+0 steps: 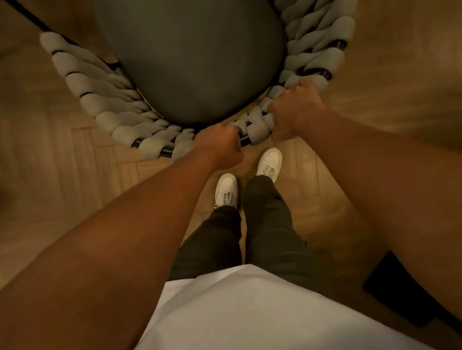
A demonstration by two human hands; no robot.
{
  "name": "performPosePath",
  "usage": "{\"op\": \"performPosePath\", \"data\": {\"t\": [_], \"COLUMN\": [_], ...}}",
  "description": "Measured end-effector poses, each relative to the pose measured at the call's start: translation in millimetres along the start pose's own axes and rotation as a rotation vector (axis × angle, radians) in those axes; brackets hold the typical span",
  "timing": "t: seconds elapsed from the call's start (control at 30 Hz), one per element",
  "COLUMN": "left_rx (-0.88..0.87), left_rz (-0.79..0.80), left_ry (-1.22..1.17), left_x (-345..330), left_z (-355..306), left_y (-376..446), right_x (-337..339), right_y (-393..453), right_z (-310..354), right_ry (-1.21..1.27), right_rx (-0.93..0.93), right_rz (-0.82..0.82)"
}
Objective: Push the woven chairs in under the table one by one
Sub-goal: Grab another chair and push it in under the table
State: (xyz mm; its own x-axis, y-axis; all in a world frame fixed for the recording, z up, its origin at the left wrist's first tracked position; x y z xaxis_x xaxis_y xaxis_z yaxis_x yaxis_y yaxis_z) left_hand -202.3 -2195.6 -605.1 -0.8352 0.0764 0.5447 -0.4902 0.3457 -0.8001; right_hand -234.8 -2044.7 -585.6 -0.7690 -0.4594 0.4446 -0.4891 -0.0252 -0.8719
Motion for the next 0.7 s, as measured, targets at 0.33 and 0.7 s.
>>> {"op": "performPosePath", "data": {"t": [0.33, 0.7], "left_rx": [-0.228, -0.487], "left_rz": [0.097, 0.138], "left_ry": [0.286, 0.624], "left_x": [-58, -107], "left_z": [-26, -27], "left_y": [-24, -53], "right_x": [-105, -178], "right_y": [-62, -114], "right_z": [40, 113], "right_ry": [0.356, 0.680], "right_rx": [-0.158, -0.338], "right_rz": [0.064, 0.092]}}
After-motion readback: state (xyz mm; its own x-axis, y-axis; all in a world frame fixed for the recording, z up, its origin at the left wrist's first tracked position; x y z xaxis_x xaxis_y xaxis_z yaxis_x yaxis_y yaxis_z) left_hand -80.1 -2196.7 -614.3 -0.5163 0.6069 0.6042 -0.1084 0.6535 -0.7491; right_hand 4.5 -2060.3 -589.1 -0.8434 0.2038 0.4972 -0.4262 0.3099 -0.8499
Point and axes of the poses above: each hand's wrist, its own y-axis towards the middle knuckle, its own x-axis out of the back of the hand, z = x × y, the point moved 6 cm from there along y, towards the middle knuckle, and after that the axes turned 15 degrees about z, right-handed, at the moved point
